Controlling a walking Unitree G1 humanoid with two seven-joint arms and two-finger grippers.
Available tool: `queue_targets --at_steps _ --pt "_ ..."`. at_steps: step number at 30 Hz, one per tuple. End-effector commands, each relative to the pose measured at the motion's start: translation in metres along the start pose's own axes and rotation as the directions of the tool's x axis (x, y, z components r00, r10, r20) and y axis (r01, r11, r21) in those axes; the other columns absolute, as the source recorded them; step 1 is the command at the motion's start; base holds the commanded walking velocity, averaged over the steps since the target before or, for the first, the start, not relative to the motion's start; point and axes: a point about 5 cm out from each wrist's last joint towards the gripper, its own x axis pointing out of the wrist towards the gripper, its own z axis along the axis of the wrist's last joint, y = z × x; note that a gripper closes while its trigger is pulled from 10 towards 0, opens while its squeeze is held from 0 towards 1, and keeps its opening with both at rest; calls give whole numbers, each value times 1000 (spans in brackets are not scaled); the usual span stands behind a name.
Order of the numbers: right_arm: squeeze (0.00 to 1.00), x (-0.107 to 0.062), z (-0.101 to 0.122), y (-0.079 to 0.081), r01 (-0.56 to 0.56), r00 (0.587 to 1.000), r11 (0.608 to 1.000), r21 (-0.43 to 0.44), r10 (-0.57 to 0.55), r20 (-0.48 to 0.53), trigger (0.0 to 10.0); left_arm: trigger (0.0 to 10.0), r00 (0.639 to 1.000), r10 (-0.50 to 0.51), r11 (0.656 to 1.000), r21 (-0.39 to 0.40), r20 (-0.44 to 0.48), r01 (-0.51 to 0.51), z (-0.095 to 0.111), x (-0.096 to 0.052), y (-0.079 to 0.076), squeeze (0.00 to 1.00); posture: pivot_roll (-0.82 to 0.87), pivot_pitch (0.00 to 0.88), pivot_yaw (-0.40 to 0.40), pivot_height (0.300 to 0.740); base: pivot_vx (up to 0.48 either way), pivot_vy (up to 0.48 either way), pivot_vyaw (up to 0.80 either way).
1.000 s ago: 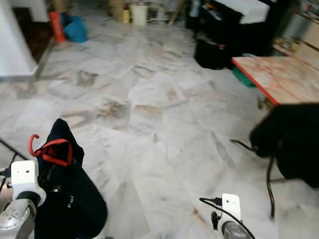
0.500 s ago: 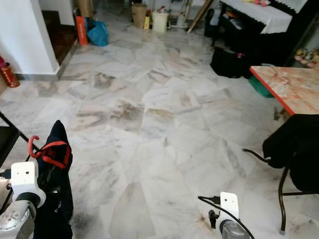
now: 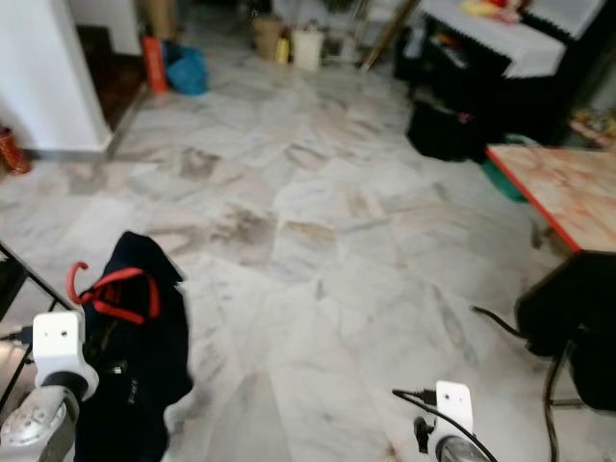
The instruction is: Hang hanger
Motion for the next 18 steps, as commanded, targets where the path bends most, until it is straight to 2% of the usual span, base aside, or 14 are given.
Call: queue_targets --at_steps 1,18 --pt "0 1 9 8 -24 999 999 29 22 38 10000 10000 999 20 1000 6 27 -20 7 0 5 0 105 0 -105 716 356 0 0" --pt "0 1 9 7 -23 999 999 26 22 37 10000 10000 1000 16 1000 9 20 -17 6 0 4 0 104 0 -106 716 361 0 0"
